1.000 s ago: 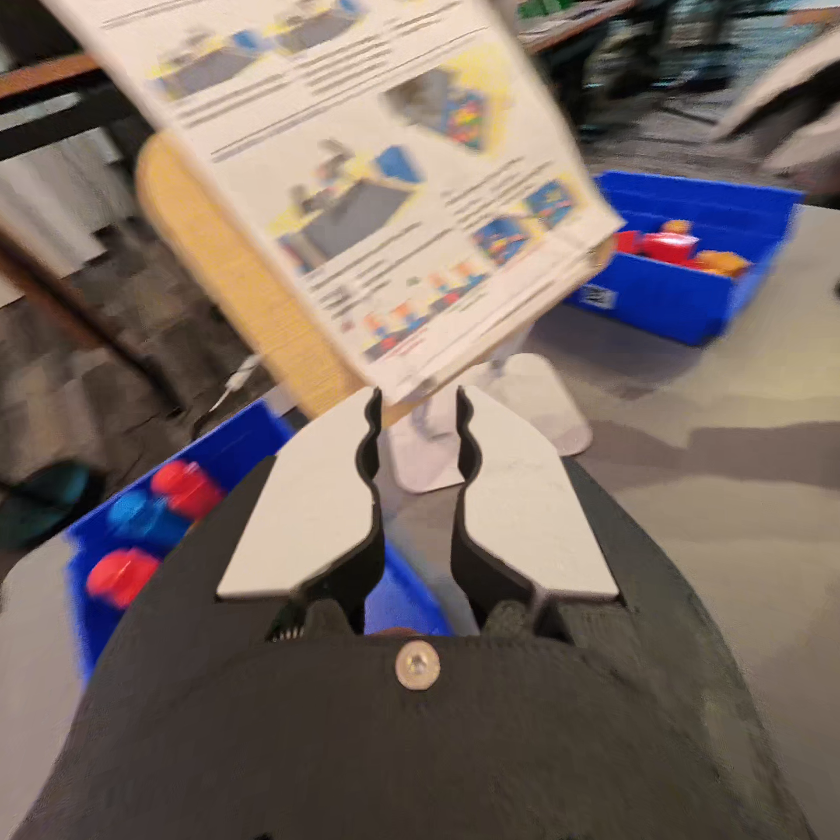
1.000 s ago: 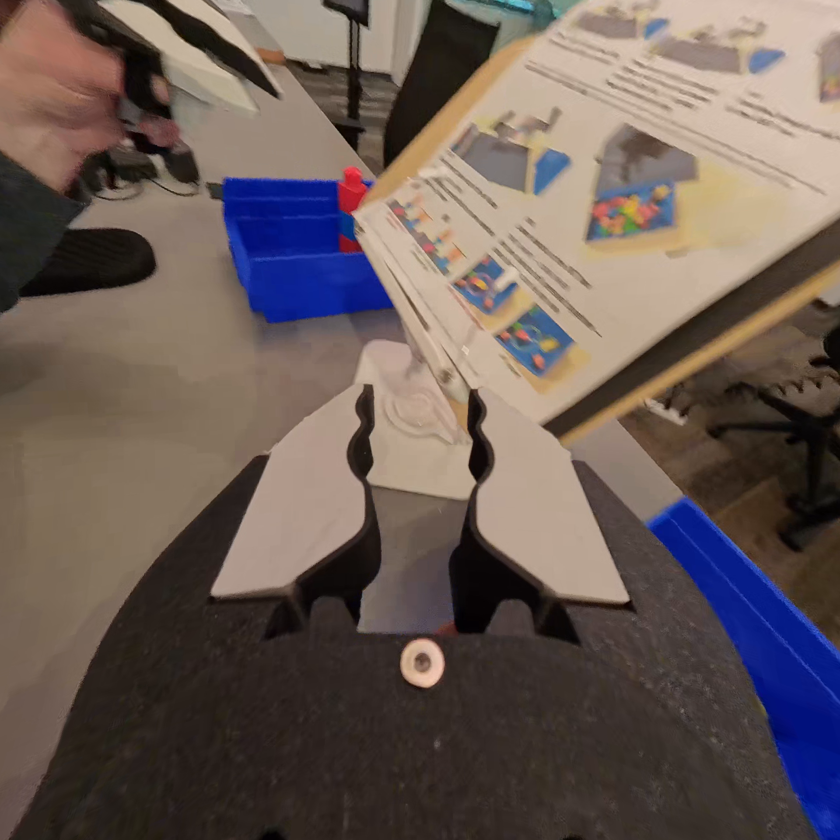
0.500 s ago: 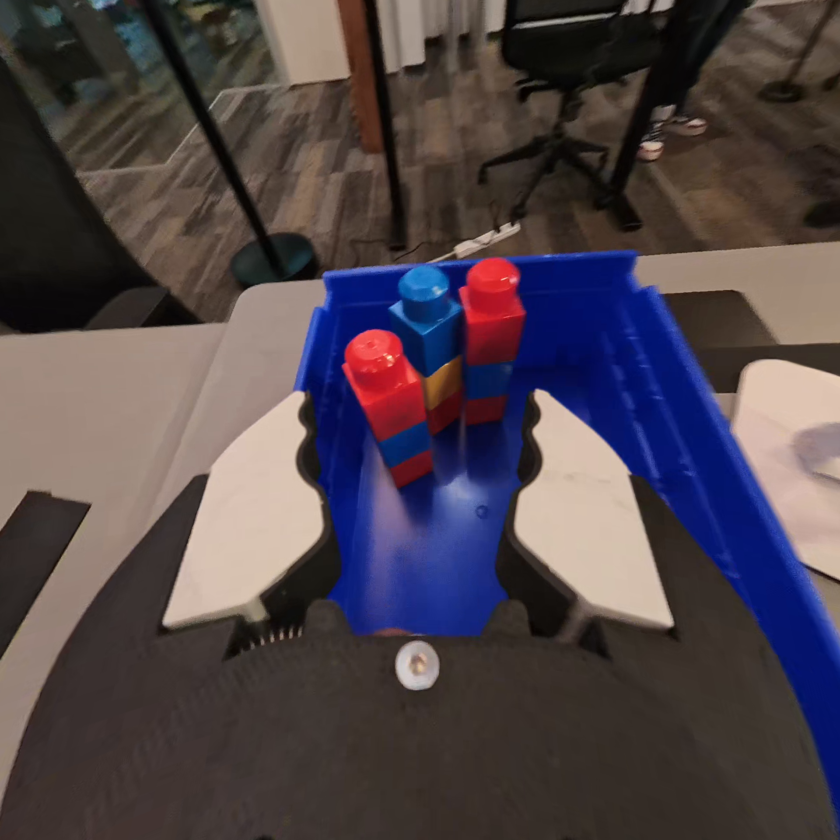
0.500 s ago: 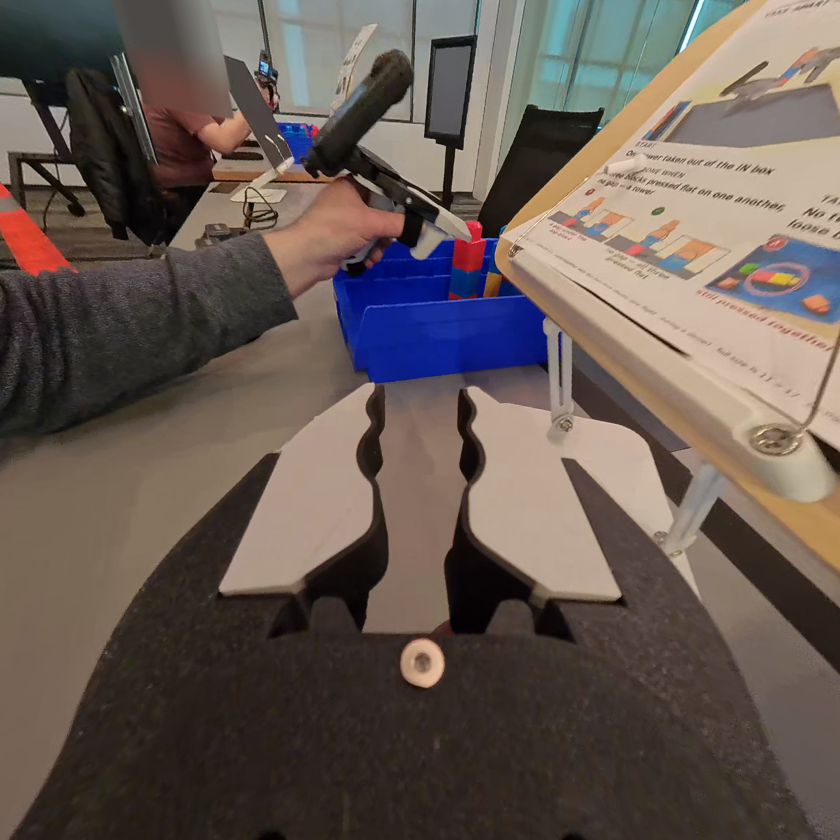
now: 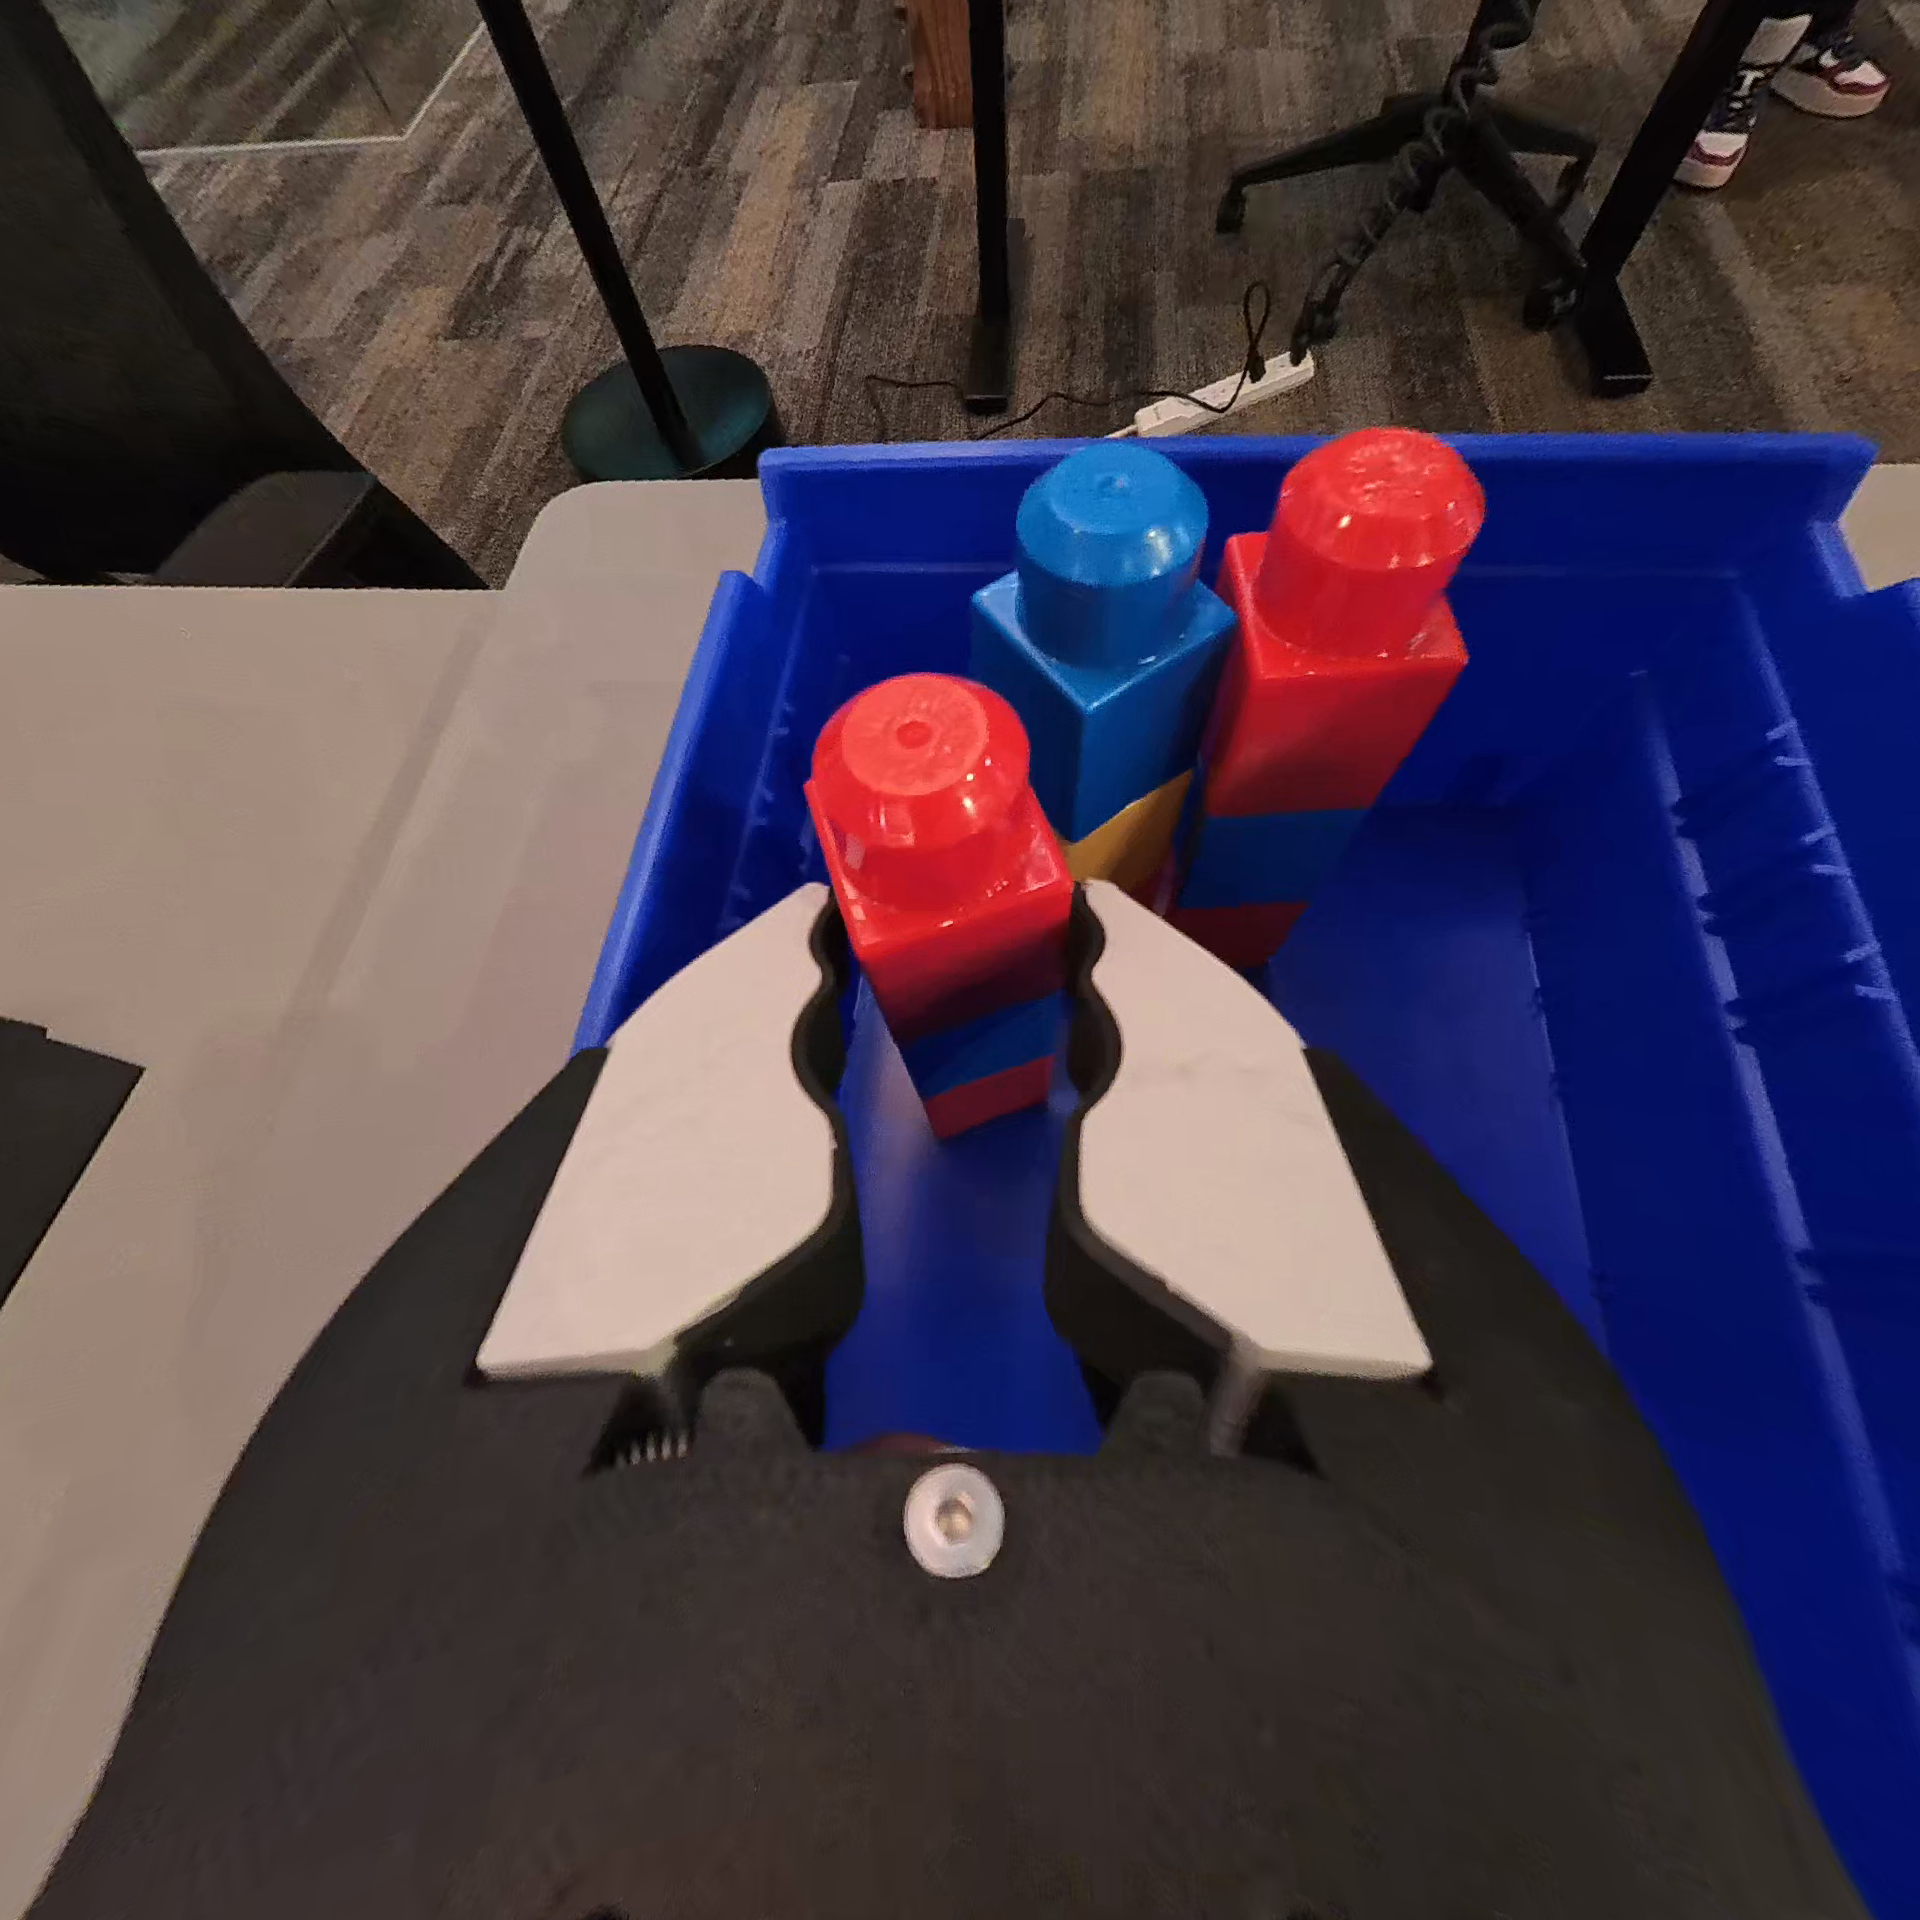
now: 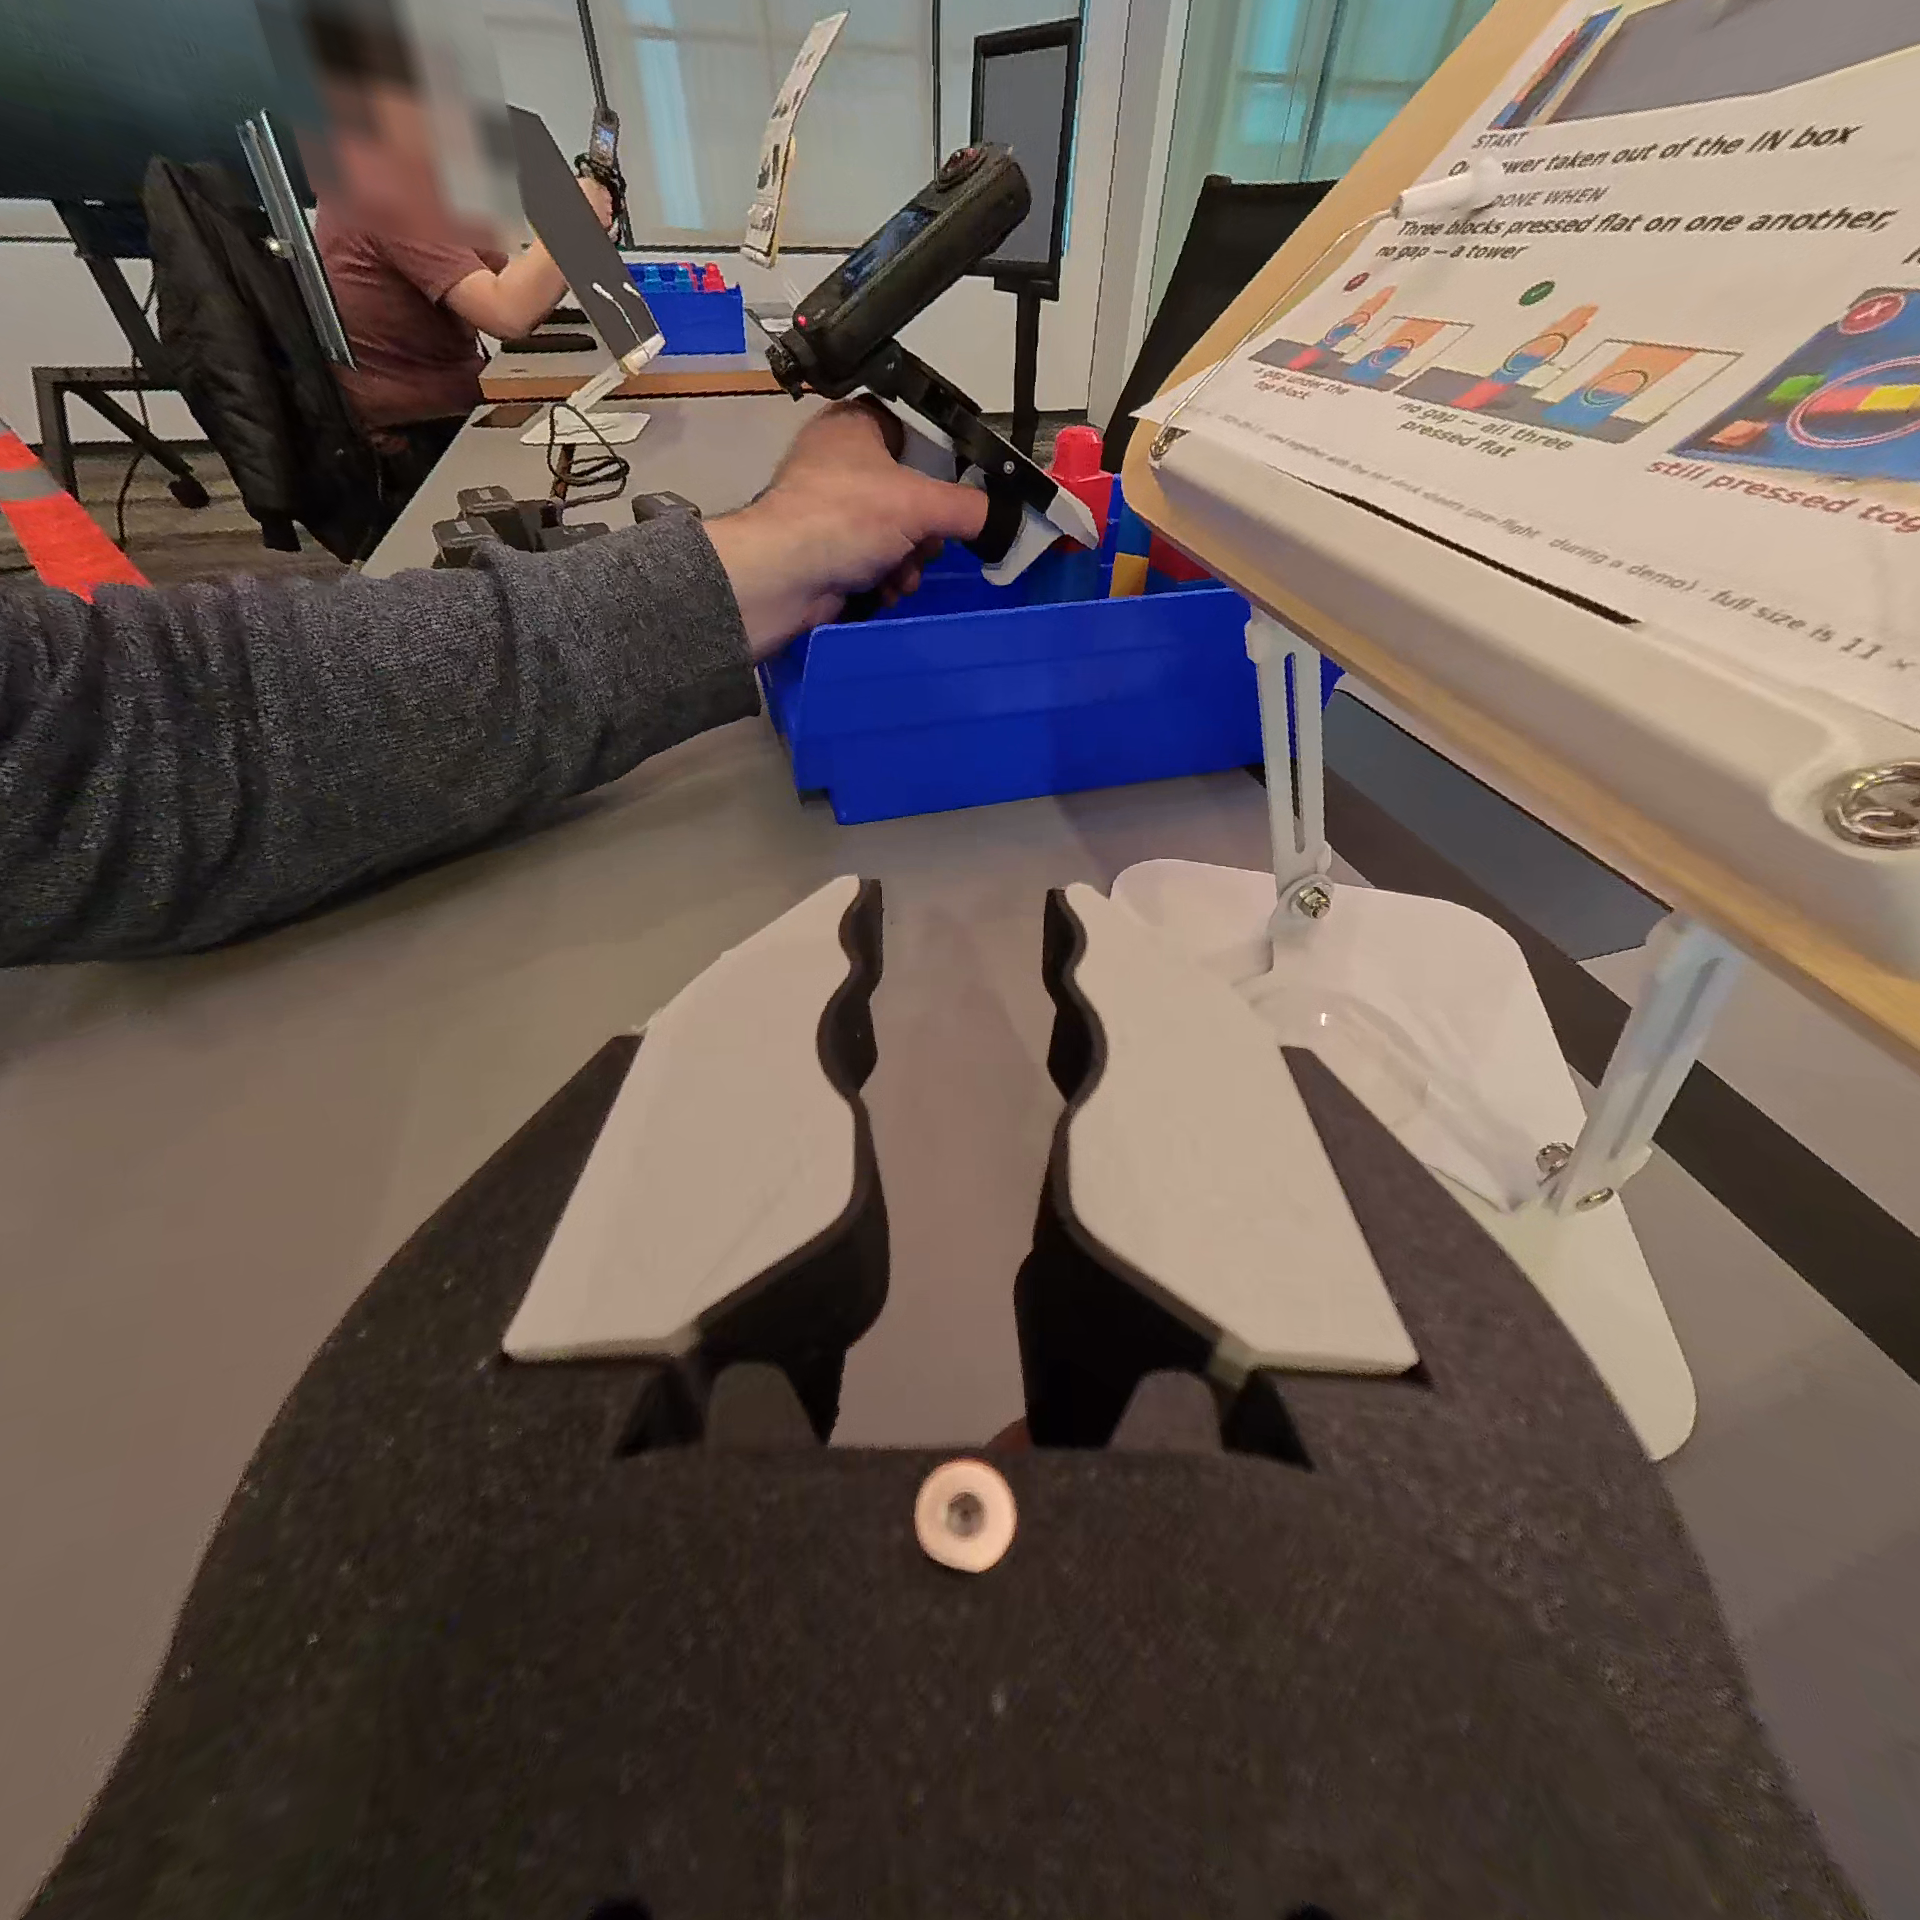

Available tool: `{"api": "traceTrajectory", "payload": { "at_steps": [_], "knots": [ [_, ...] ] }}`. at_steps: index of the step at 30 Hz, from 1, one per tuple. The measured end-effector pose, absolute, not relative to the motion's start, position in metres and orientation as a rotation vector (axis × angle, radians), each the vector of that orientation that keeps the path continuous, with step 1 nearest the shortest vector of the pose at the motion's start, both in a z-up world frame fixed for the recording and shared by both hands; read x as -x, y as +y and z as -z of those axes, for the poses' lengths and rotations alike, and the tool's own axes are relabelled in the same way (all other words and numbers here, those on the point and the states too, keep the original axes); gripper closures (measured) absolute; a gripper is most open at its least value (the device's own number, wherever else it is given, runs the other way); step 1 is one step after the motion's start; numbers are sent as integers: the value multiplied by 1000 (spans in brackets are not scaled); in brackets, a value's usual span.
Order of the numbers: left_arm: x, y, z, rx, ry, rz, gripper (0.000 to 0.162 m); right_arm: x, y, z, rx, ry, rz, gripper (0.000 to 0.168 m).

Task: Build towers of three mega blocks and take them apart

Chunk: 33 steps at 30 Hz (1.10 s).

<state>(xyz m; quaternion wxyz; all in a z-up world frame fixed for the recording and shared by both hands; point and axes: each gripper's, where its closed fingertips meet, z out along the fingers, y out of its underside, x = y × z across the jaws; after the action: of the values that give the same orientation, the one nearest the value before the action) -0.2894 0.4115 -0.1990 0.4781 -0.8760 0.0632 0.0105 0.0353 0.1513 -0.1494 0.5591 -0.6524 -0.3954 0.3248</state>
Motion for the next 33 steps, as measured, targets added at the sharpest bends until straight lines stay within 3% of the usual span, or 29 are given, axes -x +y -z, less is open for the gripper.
{"api": "traceTrajectory", "payload": {
  "at_steps": [1, 9, 15, 24, 33],
  "knots": [
    [288, 409, 198, 2143, 165, 1, 123, -36, 151, 148, 1535, -933, -767, 139],
    [240, 321, 120, 2012, 477, 379, 123, -22, 140, 116, 1465, -1025, -805, 127],
    [141, 211, 64, 1762, 1098, 643, 123, 0, 125, 76, 1370, -1103, -903, 120],
    [17, 119, 71, 1521, 1700, 843, 123, 6, 116, 43, 1282, -1134, -1078, 120],
    [-10, 110, 75, 1451, 1758, 933, 124, 3, 115, 50, 1284, -1182, -1106, 132]
  ]
}}
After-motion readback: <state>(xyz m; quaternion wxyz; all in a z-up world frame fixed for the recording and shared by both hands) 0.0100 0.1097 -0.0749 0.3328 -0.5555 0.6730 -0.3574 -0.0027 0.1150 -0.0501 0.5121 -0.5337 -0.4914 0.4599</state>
